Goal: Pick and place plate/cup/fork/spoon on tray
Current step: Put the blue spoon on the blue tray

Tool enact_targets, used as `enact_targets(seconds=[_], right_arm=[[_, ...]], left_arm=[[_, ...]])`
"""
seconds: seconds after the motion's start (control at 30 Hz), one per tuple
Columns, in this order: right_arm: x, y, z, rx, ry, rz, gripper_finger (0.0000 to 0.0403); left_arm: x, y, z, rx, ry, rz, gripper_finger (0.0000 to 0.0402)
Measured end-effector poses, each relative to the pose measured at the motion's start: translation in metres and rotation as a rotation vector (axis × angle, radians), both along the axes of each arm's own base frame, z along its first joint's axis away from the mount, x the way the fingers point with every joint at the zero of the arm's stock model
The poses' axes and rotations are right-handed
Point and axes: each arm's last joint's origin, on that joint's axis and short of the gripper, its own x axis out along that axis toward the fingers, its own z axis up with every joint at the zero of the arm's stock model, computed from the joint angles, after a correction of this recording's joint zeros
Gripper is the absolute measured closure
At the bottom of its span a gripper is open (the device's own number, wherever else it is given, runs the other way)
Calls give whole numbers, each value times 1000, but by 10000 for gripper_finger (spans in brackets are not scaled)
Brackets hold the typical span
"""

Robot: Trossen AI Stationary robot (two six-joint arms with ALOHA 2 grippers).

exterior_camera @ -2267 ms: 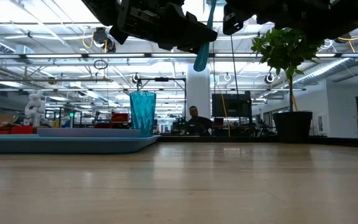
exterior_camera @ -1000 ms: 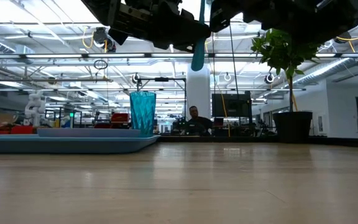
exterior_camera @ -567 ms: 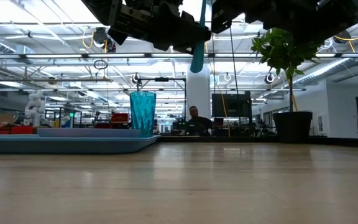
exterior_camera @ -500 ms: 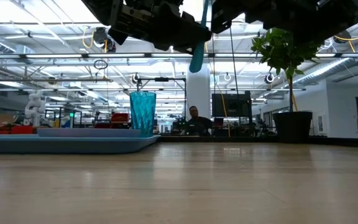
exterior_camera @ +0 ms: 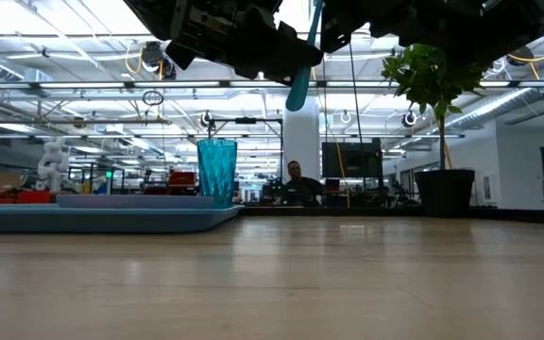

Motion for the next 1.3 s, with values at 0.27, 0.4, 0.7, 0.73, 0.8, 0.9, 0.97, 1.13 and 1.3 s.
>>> enact_targets(seconds=[0.27,0.4,0.7,0.73,0.8,0.9,0.97,1.13,1.3], right_arm=[[-1,-1,3,-1,-2,-8,394],[-5,-3,8,2,32,-76,400],[-21,-1,21,-1,92,-268,403],[-22,0,22,-3,94,-288,403],[-24,0,25,-3,83,-343,403],[-26,0,29,-10,68,-428,403],[-29,1,32,-20,55,-475,403],[-38,2,40,-32,38,-604,403],[-39,3,43,-25,20,-622,403]], left_arm=[[0,0,1,-62,50,52,384],[1,3,4,-53,66,169,347],[-8,11,31,34,11,460,276],[-9,11,34,36,-1,474,274],[-12,9,39,33,-12,476,274],[-13,4,42,30,-26,465,273],[-13,2,42,31,-25,459,273],[-10,1,42,22,-45,497,273],[-3,0,44,-10,-124,502,272]])
